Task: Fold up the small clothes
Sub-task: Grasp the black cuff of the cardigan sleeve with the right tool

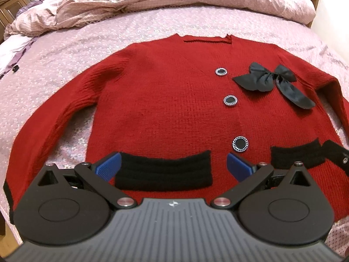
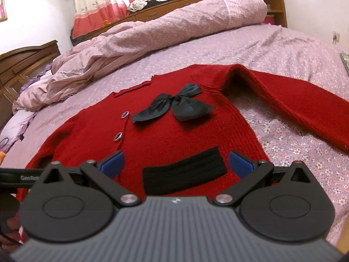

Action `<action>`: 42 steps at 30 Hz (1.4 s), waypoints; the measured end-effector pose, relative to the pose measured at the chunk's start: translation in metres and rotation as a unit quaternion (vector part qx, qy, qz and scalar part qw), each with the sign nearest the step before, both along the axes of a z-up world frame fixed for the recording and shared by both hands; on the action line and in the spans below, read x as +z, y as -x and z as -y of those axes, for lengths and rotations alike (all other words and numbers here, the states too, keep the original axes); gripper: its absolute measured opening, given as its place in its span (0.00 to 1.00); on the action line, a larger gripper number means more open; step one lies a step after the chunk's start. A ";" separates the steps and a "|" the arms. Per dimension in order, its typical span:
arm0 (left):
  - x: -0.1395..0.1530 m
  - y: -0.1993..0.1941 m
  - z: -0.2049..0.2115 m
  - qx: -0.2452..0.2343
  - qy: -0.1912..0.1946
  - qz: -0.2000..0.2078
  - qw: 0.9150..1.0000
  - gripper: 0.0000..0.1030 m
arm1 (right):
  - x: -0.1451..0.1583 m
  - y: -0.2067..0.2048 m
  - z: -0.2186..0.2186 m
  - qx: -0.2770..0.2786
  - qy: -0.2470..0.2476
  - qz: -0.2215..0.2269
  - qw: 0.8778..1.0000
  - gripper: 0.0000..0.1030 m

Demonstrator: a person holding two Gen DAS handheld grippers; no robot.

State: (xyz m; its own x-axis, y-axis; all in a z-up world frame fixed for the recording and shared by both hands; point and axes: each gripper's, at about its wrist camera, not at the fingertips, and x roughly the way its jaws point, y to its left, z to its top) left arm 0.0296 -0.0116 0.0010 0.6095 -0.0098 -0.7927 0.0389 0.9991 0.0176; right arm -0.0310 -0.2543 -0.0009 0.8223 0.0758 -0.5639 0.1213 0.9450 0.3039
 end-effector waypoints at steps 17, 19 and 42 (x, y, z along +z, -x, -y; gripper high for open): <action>-0.021 -0.048 0.026 0.016 0.011 -0.050 0.999 1.00 | -0.033 -0.030 0.104 -0.113 -0.118 -0.038 0.986 1.00; -0.025 -0.052 0.026 0.020 0.014 -0.053 0.998 1.00 | -0.036 -0.034 0.113 -0.125 -0.131 -0.034 0.983 1.00; -0.048 -0.069 0.026 0.055 0.016 -0.056 0.997 1.00 | -0.068 -0.048 0.172 -0.270 -0.362 0.058 0.890 1.00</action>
State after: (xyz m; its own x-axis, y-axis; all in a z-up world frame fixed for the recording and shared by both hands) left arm 0.0987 -0.0378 -0.0469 0.5158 0.0248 -0.8564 -0.0704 0.9974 -0.0135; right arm 0.0168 -0.4264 -0.0687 0.8982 -0.0394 -0.4377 0.4276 0.3090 0.8495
